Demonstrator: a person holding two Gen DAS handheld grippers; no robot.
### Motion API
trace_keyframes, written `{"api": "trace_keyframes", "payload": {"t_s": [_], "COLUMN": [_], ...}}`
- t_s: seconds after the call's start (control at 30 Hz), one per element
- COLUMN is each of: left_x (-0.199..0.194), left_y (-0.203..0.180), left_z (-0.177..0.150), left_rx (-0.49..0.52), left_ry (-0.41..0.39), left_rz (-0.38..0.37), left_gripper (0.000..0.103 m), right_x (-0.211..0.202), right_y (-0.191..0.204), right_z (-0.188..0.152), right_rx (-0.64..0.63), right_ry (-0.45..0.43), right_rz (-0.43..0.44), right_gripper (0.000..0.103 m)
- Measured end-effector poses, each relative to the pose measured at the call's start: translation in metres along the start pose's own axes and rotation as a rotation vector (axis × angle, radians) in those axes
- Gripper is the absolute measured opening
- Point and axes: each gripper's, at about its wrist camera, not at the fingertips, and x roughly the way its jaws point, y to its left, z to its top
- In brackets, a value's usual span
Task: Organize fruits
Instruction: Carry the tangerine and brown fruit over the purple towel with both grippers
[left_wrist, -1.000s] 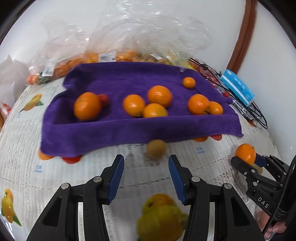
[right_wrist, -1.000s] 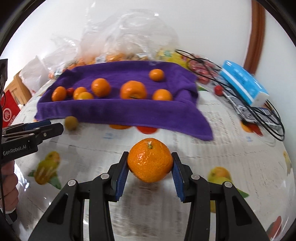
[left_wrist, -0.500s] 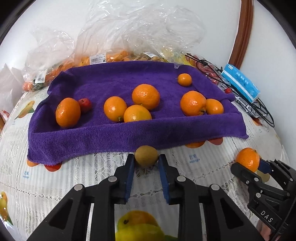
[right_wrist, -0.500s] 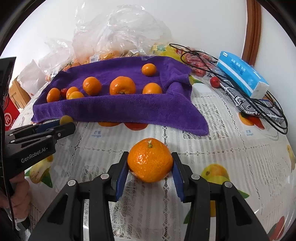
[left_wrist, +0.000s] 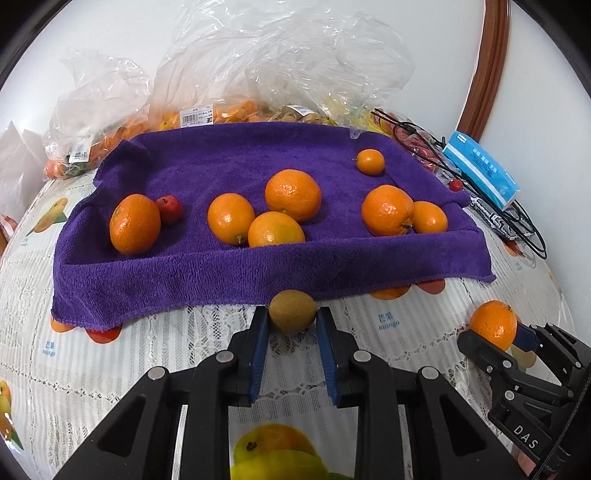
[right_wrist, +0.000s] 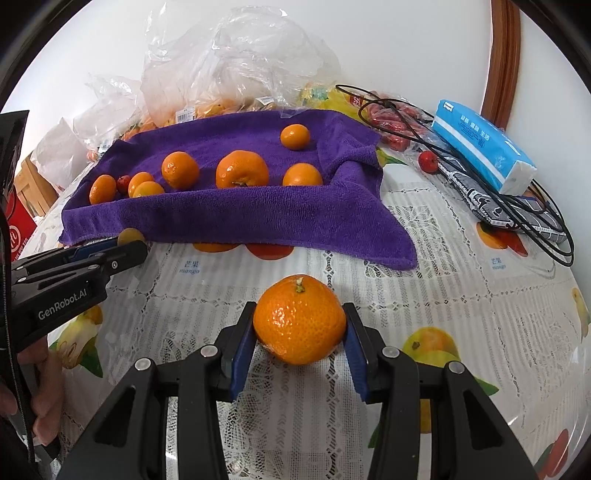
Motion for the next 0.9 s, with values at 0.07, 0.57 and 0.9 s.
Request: {"api": "trace_keyframes", "payload": {"t_s": [0.07,0.57,0.9], "left_x": [0.0004,-0.0026,-0.0042], "left_y": [0.0009,0.0043,0.0038], "left_z": [0.0004,0.0005,-0.0003], "left_rx": [-0.009,-0.028,-0.028], "left_ry": [-0.001,-0.005,-0.010], "left_rz": [-0.003,-0.028,-0.030], "left_gripper": [0.026,0.026,0.026], "right_x": [0.0000,0.0005,0.0007], "right_y": [0.0002,0.0006,0.0004], "right_z": [0.0001,0.0006,0.0004], "right_rx": [-0.001,-0.010,-0.010], "right_ry": [0.000,0.000,0.000], "right_rz": [0.000,-0.008,-0.009], "right_gripper": [0.044,0.045,0.045]}}
